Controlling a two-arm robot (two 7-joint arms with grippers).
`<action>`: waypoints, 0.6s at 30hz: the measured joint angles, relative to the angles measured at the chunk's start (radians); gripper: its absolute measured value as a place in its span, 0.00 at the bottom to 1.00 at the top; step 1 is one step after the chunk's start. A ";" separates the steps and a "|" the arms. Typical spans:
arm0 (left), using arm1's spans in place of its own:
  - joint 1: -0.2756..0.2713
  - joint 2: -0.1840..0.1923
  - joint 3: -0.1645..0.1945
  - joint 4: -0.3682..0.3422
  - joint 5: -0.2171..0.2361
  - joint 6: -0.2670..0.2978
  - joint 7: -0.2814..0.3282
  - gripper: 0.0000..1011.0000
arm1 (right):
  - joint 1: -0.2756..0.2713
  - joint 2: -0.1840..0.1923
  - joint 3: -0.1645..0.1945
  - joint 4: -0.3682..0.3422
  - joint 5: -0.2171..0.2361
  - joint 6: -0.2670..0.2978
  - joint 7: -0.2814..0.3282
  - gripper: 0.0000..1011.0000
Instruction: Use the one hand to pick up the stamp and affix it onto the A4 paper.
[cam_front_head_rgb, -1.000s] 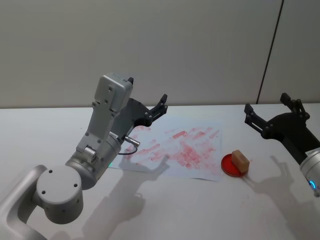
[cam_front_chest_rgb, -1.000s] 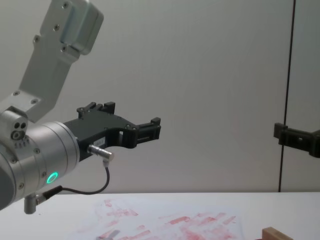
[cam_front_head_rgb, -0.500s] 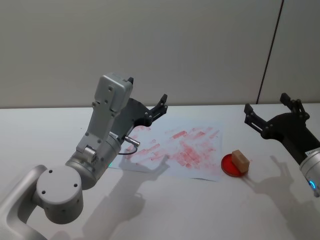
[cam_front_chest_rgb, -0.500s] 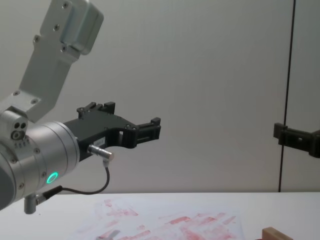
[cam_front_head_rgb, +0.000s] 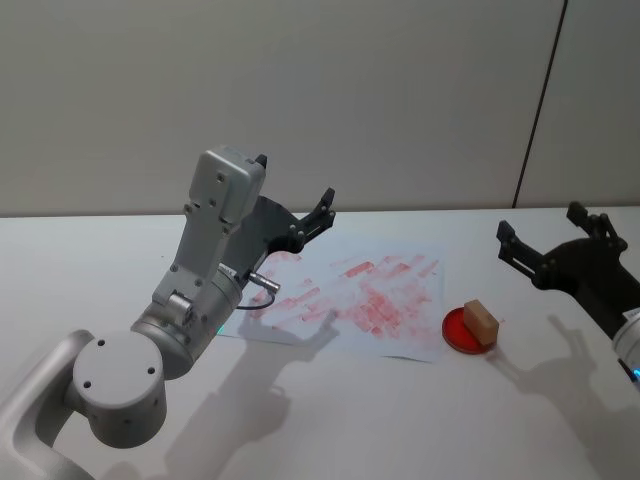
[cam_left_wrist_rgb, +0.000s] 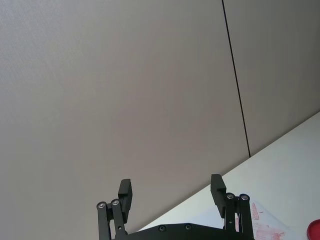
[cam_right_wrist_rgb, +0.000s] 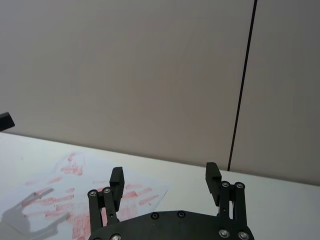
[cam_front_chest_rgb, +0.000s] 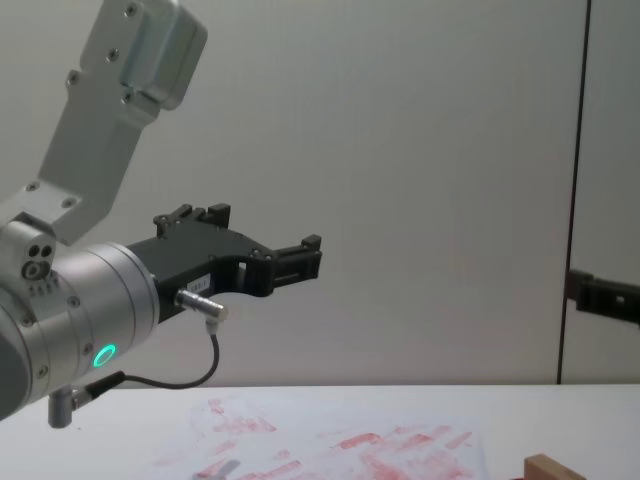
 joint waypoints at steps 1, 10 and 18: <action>0.000 0.000 0.000 0.000 0.000 0.000 0.000 0.99 | -0.004 0.006 0.004 -0.006 0.010 0.017 0.001 0.99; 0.000 0.000 0.000 0.000 0.000 0.000 0.000 0.99 | -0.023 0.026 0.015 -0.028 0.050 0.119 0.003 0.99; 0.000 0.000 0.000 0.000 0.000 0.000 0.000 0.99 | -0.019 0.023 0.009 -0.021 0.052 0.228 -0.003 0.99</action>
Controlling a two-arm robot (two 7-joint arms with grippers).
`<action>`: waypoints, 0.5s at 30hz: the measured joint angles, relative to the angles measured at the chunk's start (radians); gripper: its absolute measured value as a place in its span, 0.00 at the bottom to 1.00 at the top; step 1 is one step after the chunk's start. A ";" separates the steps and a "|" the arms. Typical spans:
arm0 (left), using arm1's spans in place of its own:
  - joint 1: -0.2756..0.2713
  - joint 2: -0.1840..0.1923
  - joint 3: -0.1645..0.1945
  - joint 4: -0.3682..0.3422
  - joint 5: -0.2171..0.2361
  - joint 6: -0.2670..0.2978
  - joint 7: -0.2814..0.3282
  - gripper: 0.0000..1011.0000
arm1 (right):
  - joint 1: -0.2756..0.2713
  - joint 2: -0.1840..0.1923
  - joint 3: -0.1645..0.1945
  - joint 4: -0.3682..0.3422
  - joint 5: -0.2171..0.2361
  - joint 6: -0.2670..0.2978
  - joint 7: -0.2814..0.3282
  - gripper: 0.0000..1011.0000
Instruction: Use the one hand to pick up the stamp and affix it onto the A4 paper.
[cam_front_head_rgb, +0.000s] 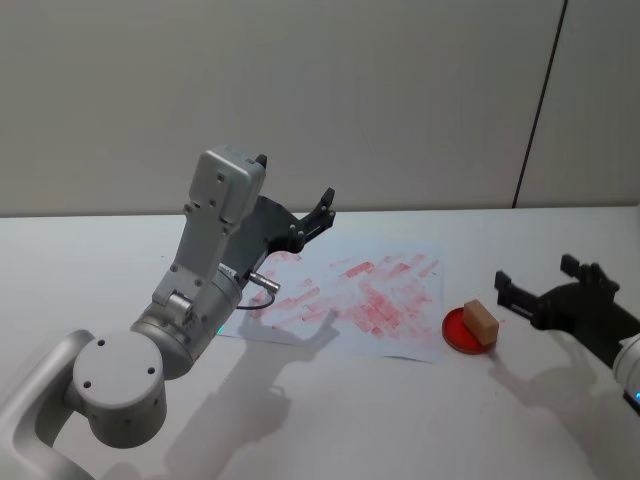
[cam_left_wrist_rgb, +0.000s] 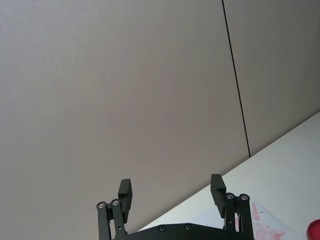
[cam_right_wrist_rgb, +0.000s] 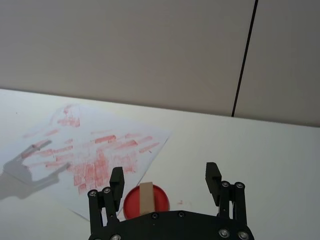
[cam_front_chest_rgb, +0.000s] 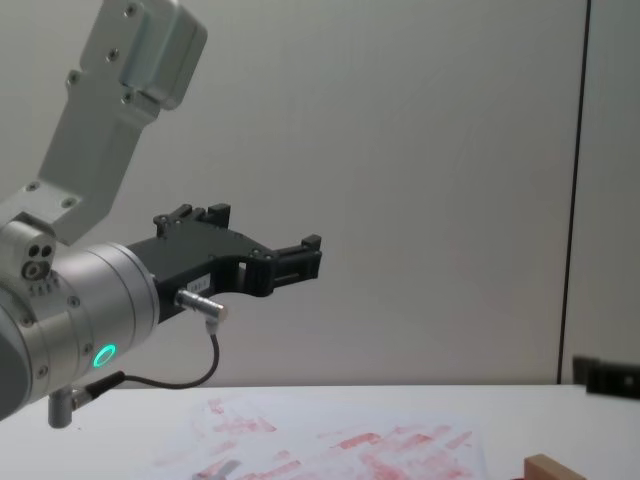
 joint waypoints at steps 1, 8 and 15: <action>0.000 0.000 0.000 0.000 0.000 0.000 0.000 0.99 | 0.005 -0.004 -0.003 0.007 -0.006 0.016 0.000 0.99; 0.000 0.000 0.000 0.000 0.000 0.000 0.000 0.99 | 0.030 -0.023 -0.019 0.046 -0.038 0.066 0.006 0.99; 0.000 0.000 0.000 0.000 0.000 0.000 0.000 0.99 | 0.071 -0.048 -0.040 0.109 -0.087 0.108 0.035 0.99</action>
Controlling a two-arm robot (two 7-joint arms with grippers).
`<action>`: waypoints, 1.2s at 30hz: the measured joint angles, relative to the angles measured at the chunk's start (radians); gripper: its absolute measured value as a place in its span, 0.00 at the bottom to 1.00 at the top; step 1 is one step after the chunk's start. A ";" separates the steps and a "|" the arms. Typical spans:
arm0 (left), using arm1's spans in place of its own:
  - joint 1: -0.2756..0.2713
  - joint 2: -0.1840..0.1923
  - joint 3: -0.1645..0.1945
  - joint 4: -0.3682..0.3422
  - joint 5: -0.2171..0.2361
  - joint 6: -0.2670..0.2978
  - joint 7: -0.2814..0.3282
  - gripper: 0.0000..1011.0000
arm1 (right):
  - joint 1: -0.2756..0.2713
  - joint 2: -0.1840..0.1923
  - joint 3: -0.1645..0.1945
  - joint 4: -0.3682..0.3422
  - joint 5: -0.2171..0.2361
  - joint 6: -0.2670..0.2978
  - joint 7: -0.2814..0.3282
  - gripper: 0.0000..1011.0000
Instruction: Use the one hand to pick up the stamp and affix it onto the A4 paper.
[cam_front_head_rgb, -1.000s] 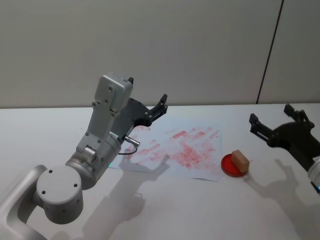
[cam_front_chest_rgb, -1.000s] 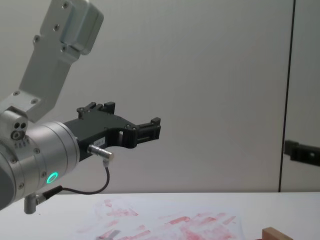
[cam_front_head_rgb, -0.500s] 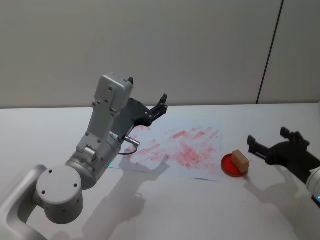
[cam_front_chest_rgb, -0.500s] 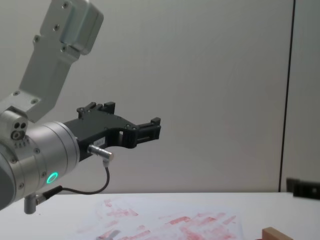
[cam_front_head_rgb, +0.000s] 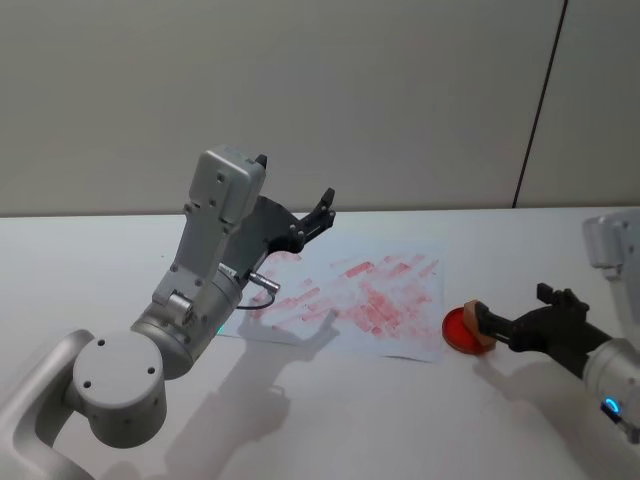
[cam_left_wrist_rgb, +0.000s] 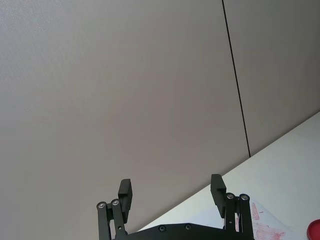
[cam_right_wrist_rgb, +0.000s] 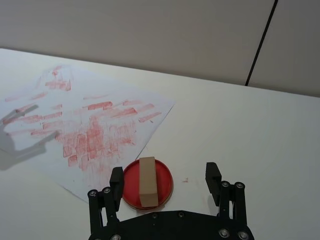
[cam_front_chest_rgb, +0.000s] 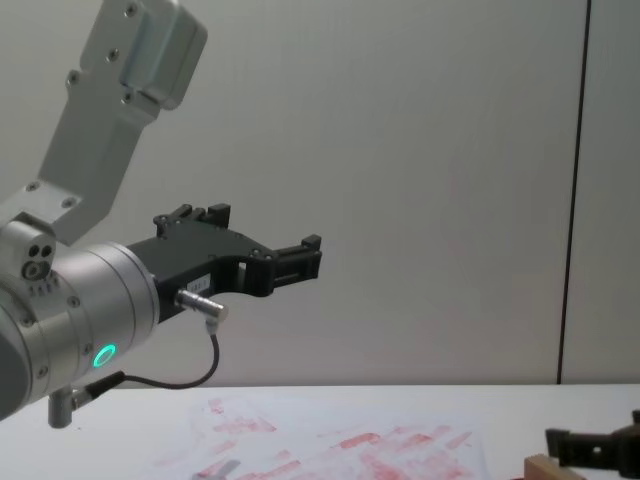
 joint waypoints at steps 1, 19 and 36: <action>0.000 0.000 0.000 0.000 0.000 0.000 0.000 0.99 | 0.004 -0.003 -0.002 0.006 -0.004 0.003 0.003 0.99; 0.000 0.000 0.000 0.000 0.000 0.000 0.000 0.99 | 0.083 -0.050 -0.034 0.121 -0.086 0.037 0.072 0.99; 0.000 0.000 0.000 0.000 0.000 0.000 0.000 0.99 | 0.109 -0.065 -0.044 0.161 -0.113 0.043 0.096 0.64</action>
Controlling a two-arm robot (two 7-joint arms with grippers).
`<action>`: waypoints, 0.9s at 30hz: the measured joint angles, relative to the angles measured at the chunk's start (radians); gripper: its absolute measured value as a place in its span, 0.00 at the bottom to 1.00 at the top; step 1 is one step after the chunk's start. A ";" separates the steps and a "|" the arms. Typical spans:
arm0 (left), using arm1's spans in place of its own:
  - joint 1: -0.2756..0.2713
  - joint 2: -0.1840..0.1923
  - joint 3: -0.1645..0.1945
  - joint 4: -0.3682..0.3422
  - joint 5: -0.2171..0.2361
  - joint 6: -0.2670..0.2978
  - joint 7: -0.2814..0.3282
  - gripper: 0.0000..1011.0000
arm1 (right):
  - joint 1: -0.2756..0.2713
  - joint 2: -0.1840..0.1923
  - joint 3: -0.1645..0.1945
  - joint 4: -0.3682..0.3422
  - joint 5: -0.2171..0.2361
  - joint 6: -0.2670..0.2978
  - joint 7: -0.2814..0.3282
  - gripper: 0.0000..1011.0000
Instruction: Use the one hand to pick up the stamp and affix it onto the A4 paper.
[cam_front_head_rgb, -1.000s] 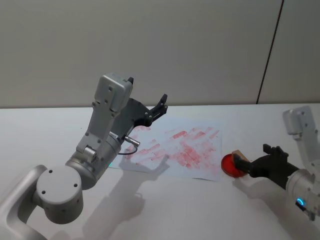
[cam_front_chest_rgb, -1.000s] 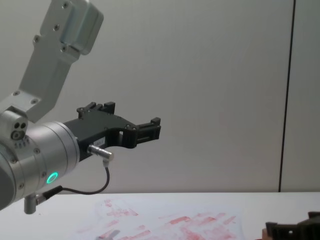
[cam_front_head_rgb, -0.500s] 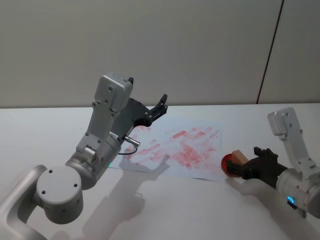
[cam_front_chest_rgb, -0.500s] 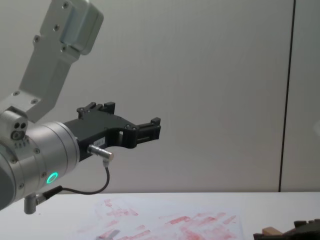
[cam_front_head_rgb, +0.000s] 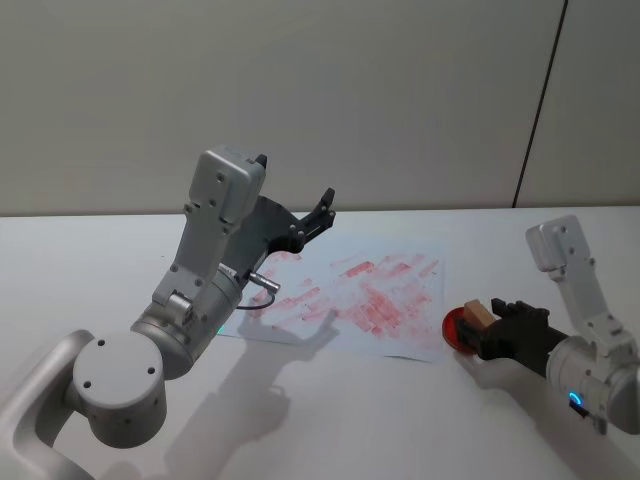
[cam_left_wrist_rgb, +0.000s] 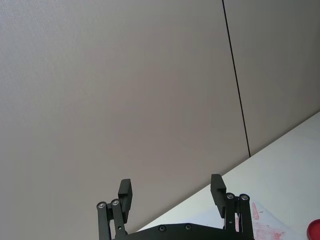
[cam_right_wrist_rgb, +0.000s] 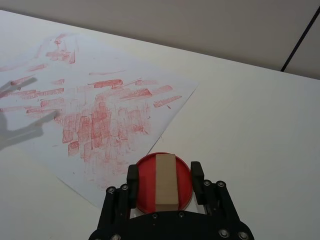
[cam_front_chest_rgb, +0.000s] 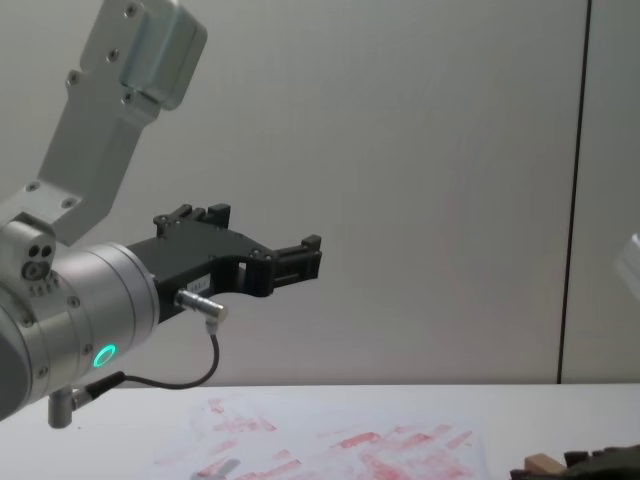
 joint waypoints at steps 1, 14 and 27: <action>0.000 0.000 0.000 0.000 0.000 0.000 0.000 0.99 | 0.001 0.000 0.000 0.001 -0.001 0.000 0.000 0.62; 0.000 0.000 0.000 0.000 0.000 0.000 0.000 0.99 | 0.005 -0.003 -0.002 0.008 -0.005 0.001 0.004 0.23; 0.000 0.000 0.000 0.000 0.000 0.000 0.000 0.99 | 0.025 -0.014 0.001 0.009 -0.004 -0.070 0.014 0.22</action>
